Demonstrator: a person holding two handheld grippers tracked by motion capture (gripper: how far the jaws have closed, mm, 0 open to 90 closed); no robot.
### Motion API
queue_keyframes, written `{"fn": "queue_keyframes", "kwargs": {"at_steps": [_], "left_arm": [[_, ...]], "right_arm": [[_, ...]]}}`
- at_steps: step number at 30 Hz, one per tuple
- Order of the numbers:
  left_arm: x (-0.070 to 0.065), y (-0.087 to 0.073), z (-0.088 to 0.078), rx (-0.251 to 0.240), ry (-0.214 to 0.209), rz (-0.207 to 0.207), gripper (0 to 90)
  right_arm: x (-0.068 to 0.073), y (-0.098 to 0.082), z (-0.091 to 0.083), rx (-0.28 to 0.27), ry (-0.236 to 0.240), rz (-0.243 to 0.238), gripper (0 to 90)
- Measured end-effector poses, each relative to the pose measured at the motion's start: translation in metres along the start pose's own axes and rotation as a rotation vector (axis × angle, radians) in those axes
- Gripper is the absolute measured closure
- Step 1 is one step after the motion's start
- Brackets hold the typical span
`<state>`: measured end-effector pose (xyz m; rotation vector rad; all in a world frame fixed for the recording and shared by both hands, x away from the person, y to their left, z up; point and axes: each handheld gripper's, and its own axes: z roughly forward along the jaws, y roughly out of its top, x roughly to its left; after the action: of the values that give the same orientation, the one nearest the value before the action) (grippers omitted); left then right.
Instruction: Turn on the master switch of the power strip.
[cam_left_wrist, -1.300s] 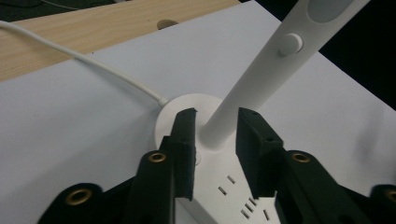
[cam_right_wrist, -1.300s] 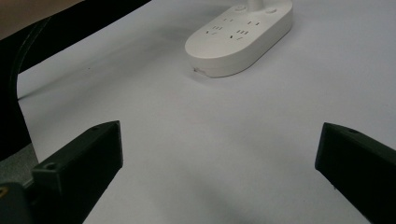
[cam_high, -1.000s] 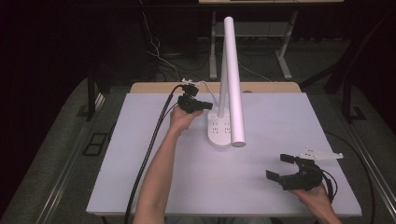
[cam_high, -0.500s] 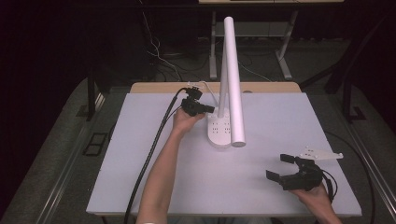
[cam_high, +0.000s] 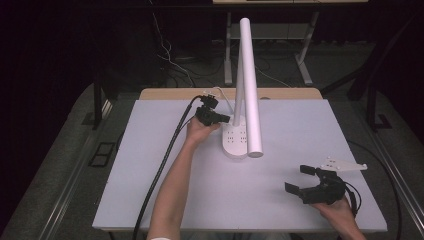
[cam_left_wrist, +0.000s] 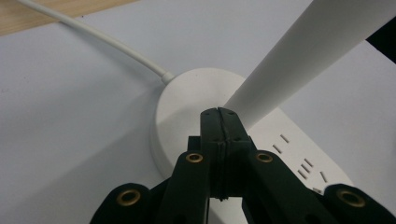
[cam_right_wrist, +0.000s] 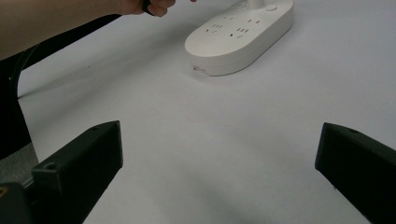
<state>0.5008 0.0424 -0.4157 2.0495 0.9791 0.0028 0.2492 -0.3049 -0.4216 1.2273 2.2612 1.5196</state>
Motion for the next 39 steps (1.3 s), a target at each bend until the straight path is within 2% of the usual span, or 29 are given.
{"fn": "queue_keyframes", "kwargs": {"at_steps": [1,2,6,12,13,14,17,18,20,23,24,25,26,27,30,31,32,34,35,38,39], "left_arm": [[-0.001,0.000,0.002,-0.019,0.003,-0.023,89.9],[-0.001,-0.001,0.003,-0.017,0.005,-0.022,89.9],[0.000,-0.001,0.006,-0.011,0.005,0.000,89.9],[0.000,-0.004,0.011,-0.010,0.003,-0.002,90.0],[0.001,-0.004,0.010,0.011,0.005,0.027,90.0],[-0.002,-0.004,0.011,-0.008,0.007,0.006,90.0],[0.000,-0.004,0.009,0.016,0.014,0.039,90.0],[-0.002,-0.004,0.010,-0.003,0.019,0.014,90.0],[-0.002,-0.003,0.010,-0.002,0.022,0.018,90.0],[0.000,-0.003,0.009,0.032,0.027,0.048,90.0],[0.001,-0.003,0.007,0.058,0.031,0.083,90.0],[0.003,-0.003,0.005,0.076,0.027,0.095,90.0],[-0.003,-0.004,0.012,-0.001,0.029,0.000,90.0],[-0.002,-0.004,0.011,0.019,0.034,0.033,90.0],[-0.003,-0.004,0.011,0.025,0.046,0.040,90.0],[-0.002,-0.005,0.010,0.037,0.045,0.054,90.0],[-0.004,-0.005,0.012,0.002,0.047,0.016,90.0],[-0.005,-0.006,0.012,0.006,0.048,0.002,90.0],[-0.003,-0.005,0.011,0.027,0.045,0.023,90.0],[-0.004,-0.005,0.011,0.032,0.050,0.027,90.0],[-0.005,-0.005,0.011,0.040,0.056,0.040,90.0]], "right_arm": [[0.000,0.000,0.000,0.001,0.002,0.001,0.3],[0.000,0.000,0.001,0.002,0.004,0.001,0.3],[0.000,0.000,0.002,0.005,0.005,-0.003,0.3],[0.001,0.000,0.001,0.005,0.006,-0.001,0.3],[0.000,0.000,0.001,0.003,0.006,-0.005,0.3],[0.001,0.000,0.001,0.001,0.006,-0.001,0.3],[0.000,0.000,0.000,-0.003,0.004,-0.001,0.3],[0.000,0.000,0.000,-0.002,0.004,0.000,0.3],[0.001,0.000,0.000,-0.006,0.004,-0.001,0.3],[0.001,0.000,0.000,-0.007,0.005,-0.002,0.3],[0.001,0.000,-0.001,-0.006,0.005,-0.003,0.3],[0.001,0.000,-0.001,-0.004,0.005,-0.001,0.3],[0.001,0.000,-0.001,-0.005,0.006,-0.002,0.3],[0.001,0.000,-0.002,-0.007,0.006,-0.002,0.3],[0.001,0.000,-0.003,-0.014,0.005,0.000,0.3],[0.001,0.000,-0.004,-0.014,0.004,0.000,0.3],[0.001,0.000,-0.004,-0.017,0.003,-0.002,0.3],[0.002,0.000,-0.006,-0.018,0.004,-0.002,0.3],[0.002,0.000,-0.006,-0.020,0.003,-0.003,0.3],[0.002,0.000,-0.007,-0.023,0.002,-0.001,0.3],[0.002,0.000,-0.008,-0.024,0.002,0.000,0.3]]}}
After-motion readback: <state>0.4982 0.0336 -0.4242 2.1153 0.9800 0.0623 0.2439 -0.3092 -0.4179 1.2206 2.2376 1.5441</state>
